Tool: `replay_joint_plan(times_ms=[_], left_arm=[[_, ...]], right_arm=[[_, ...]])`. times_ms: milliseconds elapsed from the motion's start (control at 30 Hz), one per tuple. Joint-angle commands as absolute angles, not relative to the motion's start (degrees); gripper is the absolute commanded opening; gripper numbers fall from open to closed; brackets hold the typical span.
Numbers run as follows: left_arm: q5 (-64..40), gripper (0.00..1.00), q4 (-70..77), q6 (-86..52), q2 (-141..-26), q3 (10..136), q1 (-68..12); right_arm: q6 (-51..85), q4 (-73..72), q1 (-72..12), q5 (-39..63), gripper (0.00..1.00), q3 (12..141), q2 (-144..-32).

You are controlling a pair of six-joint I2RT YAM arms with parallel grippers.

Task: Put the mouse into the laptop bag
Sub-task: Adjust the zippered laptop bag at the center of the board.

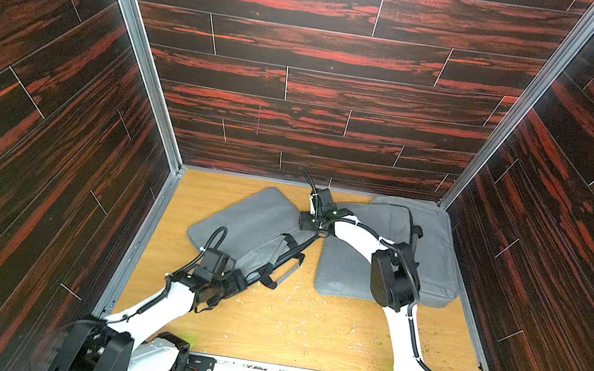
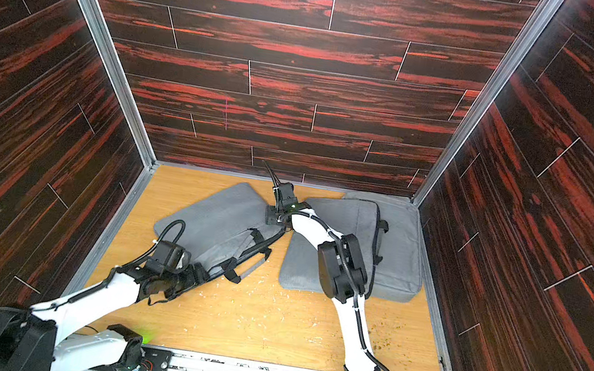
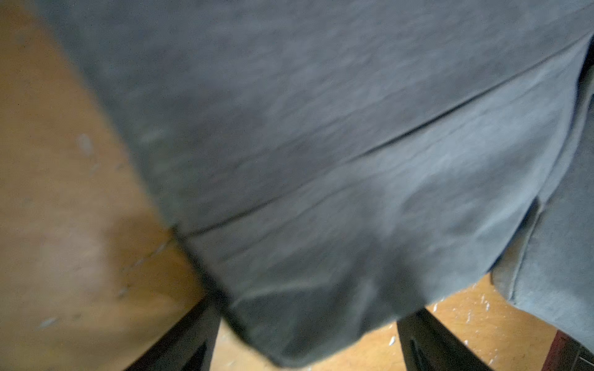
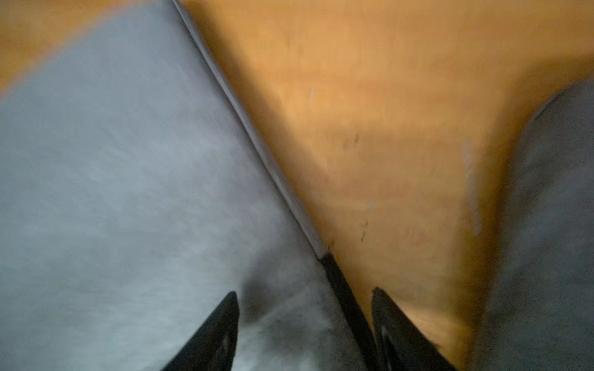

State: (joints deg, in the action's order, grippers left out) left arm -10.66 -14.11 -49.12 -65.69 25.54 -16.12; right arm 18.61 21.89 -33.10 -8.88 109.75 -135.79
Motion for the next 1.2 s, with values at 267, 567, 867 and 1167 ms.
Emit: replay_joint_plan(times_ms=[267,567,867,1167], left_arm=[[-2.5,0.88,-20.3,-46.0,-72.0,34.0,-8.7],[3.2,0.85,-20.5,-41.9,-79.4,43.0,-1.4],[0.4,0.88,-18.9,-36.4,-91.1,54.6,1.0],[-1.7,0.89,-19.4,-35.3,-96.5,62.9,1.0]], right_arm=[[22.2,18.5,-33.3,0.4,0.17,97.2,-132.0],[27.6,13.7,-36.7,1.6,0.13,80.8,-121.3],[37.1,7.3,-43.0,4.3,0.24,64.9,-111.0],[41.0,6.4,-50.6,6.4,0.28,61.4,-109.3]])
